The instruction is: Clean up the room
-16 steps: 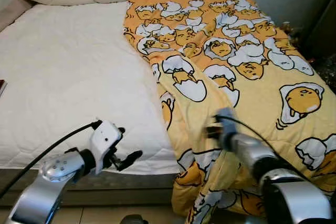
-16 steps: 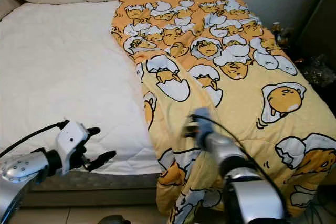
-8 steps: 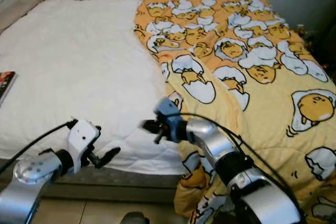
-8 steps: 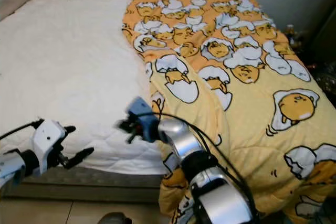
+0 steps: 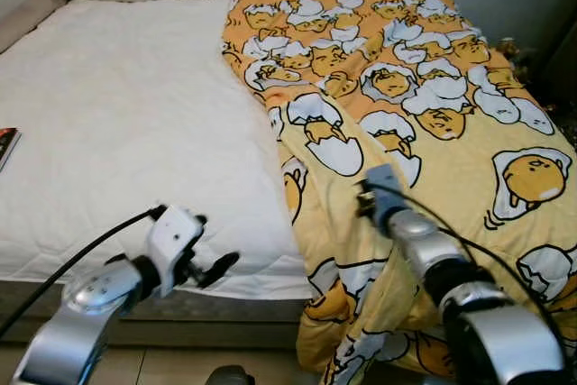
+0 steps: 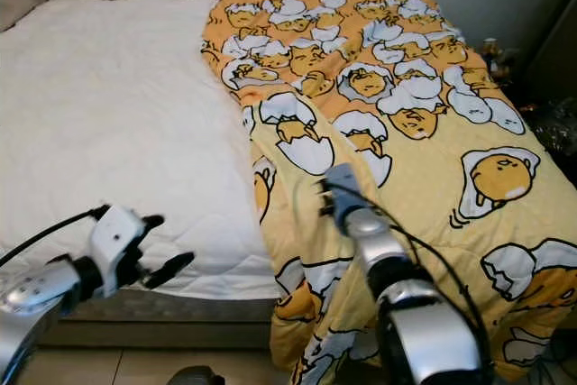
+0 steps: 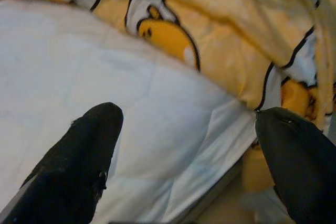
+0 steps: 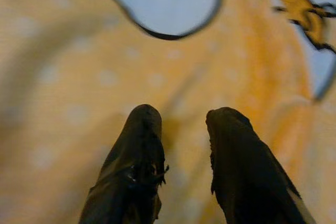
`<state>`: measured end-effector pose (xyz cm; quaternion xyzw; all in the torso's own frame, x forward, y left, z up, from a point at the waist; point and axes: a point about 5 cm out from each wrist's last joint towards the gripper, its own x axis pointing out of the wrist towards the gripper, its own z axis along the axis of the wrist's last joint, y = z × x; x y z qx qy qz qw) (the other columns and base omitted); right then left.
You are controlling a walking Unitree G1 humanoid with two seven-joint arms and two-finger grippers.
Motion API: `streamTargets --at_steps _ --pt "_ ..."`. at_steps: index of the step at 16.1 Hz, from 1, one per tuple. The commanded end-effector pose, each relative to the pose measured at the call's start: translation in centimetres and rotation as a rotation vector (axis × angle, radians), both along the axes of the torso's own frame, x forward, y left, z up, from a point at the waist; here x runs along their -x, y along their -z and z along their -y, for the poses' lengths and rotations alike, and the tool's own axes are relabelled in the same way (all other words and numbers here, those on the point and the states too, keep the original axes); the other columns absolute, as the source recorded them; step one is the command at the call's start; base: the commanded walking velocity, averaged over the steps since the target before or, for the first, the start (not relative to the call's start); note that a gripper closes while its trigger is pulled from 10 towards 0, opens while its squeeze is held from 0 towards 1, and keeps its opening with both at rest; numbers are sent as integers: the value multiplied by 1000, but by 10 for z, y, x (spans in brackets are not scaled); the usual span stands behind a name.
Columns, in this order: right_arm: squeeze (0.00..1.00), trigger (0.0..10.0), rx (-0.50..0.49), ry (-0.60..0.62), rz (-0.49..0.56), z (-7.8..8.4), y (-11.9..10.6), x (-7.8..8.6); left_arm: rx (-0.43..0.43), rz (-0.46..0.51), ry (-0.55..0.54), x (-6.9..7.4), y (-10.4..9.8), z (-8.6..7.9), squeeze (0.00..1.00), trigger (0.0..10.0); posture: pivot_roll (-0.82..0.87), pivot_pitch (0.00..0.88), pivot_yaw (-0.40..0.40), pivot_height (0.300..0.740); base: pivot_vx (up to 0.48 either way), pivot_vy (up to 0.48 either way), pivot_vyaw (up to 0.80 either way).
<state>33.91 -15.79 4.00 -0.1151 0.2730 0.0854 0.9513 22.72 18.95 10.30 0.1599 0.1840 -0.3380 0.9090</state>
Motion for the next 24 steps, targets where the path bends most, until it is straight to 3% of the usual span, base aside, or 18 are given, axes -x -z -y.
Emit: streamTargets --at_steps 1,5,11,12,13,14,15,16,17,19,20,24 --pt "1000 10000 -1 37 16 6 -5 -4 -2 12 22 -1 -4 6 0 10000 261 0 25 740 0 0 0" --pt "1000 10000 39 135 -5 26 -4 -3 -6 4 46 3 -5 9 0 10000 291 0 15 740 0 0 0" --pt "1000 10000 55 225 10 39 -4 -2 -16 -11 42 9 -4 6 0 10000 294 0 17 740 0 0 0" --pt "682 10000 56 227 -25 40 1 2 -17 -13 47 9 -5 7 0 10000 292 0 22 740 0 0 0" --pt "0 10000 13 209 -64 37 7 6 -17 -14 50 8 -5 7 0 10000 292 0 22 740 0 0 0" --pt "0 10000 -58 189 -120 33 16 13 -21 -14 57 7 -6 7 0 10000 294 0 29 740 0 0 0" --pt "0 10000 -59 198 -138 36 20 17 -25 -12 61 6 -7 7 0 10000 309 0 31 740 0 0 0" --pt "0 8784 -60 242 -148 42 23 20 -29 -11 63 5 -9 6 0 10000 319 0 31 740 0 0 0" --pt "0 5412 -50 295 -163 49 26 25 -34 -10 65 5 -11 4 0 10000 330 0 30 740 0 0 0" --pt "0 431 -32 351 -189 60 32 33 -45 -13 67 5 -12 3 0 10000 352 0 29 740 0 0 0" --pt "0 0 -39 356 -205 61 35 36 -49 -16 66 6 -13 1 0 10000 362 0 31 740 0 0 0" --pt "0 0 -125 384 -228 62 41 42 -64 -24 61 8 -16 -4 0 10000 383 0 43 740 0 0 0"
